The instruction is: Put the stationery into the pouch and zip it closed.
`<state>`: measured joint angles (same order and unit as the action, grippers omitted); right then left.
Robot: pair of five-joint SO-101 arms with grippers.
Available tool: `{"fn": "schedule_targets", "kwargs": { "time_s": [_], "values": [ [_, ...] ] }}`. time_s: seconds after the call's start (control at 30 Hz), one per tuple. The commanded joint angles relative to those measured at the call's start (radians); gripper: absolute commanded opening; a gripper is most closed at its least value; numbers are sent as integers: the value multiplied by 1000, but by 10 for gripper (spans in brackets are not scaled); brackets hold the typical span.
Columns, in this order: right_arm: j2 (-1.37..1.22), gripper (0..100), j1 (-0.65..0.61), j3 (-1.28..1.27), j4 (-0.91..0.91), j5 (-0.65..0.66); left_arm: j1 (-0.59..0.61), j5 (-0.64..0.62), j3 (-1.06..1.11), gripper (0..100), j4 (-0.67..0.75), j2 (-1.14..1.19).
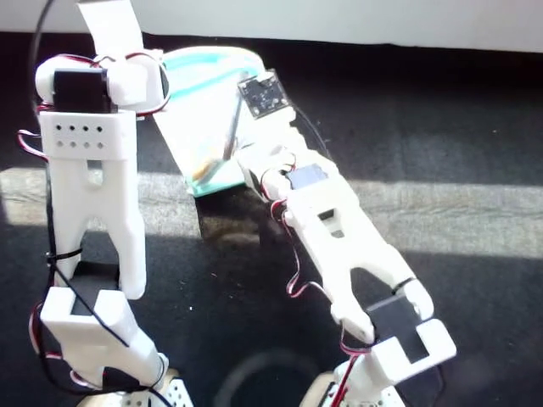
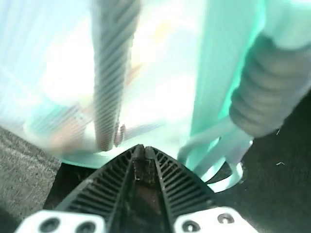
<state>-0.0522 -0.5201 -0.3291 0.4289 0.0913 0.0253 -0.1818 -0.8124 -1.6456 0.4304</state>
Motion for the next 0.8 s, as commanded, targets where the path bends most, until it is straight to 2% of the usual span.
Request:
{"fn": "schedule_targets", "kwargs": {
  "time_s": [0.0,0.13,0.3,0.37,0.5,0.63,0.77],
  "values": [
    [15,15,-5,39,166,-6,-19,3,15,9,-48,73],
    [74,15,-64,50,289,-6,-19,3,15,9,-43,74],
    [93,15,-136,50,286,-6,-21,3,13,9,-43,74],
    [91,15,-145,48,231,-8,-21,3,13,9,-43,74],
    [88,15,-108,47,127,-8,-21,3,13,9,-49,74],
    [8,15,-74,56,104,-8,-31,3,13,9,-49,73],
    [116,15,-15,125,278,-8,-33,3,16,9,-49,74]
  ]
}}
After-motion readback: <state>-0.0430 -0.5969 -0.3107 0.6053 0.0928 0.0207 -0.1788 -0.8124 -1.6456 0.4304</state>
